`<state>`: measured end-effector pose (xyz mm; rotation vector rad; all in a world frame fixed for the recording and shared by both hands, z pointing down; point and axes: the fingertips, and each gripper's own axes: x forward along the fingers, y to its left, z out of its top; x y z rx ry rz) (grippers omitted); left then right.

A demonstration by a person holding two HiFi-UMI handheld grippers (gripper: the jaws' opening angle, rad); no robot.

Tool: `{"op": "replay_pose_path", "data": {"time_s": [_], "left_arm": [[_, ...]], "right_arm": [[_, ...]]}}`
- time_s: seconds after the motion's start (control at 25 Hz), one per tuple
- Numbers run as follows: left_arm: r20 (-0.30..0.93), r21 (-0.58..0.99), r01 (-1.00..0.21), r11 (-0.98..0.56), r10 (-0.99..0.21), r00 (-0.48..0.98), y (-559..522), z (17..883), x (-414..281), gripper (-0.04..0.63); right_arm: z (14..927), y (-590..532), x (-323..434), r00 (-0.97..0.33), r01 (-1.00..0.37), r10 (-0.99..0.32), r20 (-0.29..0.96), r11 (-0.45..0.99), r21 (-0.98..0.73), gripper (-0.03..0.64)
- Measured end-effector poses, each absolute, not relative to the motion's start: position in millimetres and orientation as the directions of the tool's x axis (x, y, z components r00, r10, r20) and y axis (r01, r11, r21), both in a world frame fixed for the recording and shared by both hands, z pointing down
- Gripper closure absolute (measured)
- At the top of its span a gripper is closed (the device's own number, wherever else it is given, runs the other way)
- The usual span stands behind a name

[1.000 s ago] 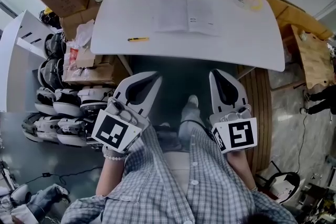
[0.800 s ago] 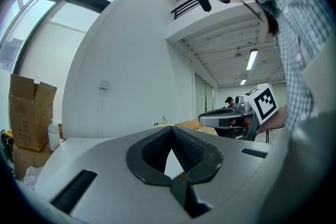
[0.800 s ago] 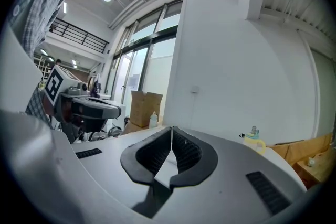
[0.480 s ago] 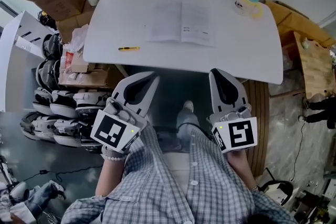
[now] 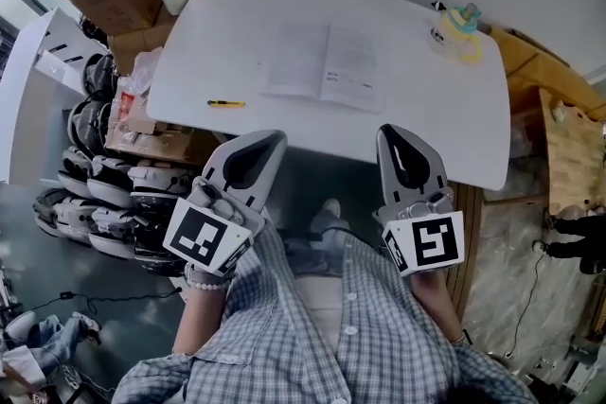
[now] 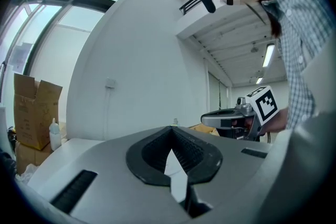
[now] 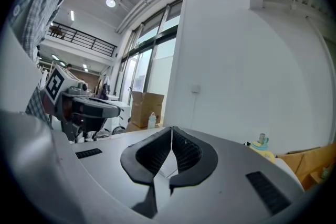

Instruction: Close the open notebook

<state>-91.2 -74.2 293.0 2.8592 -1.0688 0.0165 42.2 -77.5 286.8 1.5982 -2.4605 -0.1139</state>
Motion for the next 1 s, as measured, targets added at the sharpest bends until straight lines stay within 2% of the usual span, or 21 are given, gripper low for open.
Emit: {"op": "replay_pose_path", "data": {"time_s": [0.44, 1.0], "left_arm": [[0.05, 0.072, -0.725, -0.685, -0.723, 0.689, -99, 298, -62, 0.592], [0.012, 0.099, -0.75, -0.653, -0.753, 0.657, -124, 296, -22, 0.591]], "right_arm": [[291, -116, 71, -0.479, -0.854, -0.871, 0.113, 0.492, 0.172, 0.594], [291, -141, 113, -0.516, -0.833, -0.852, 0.092, 0.524, 0.18, 0.594]]}}
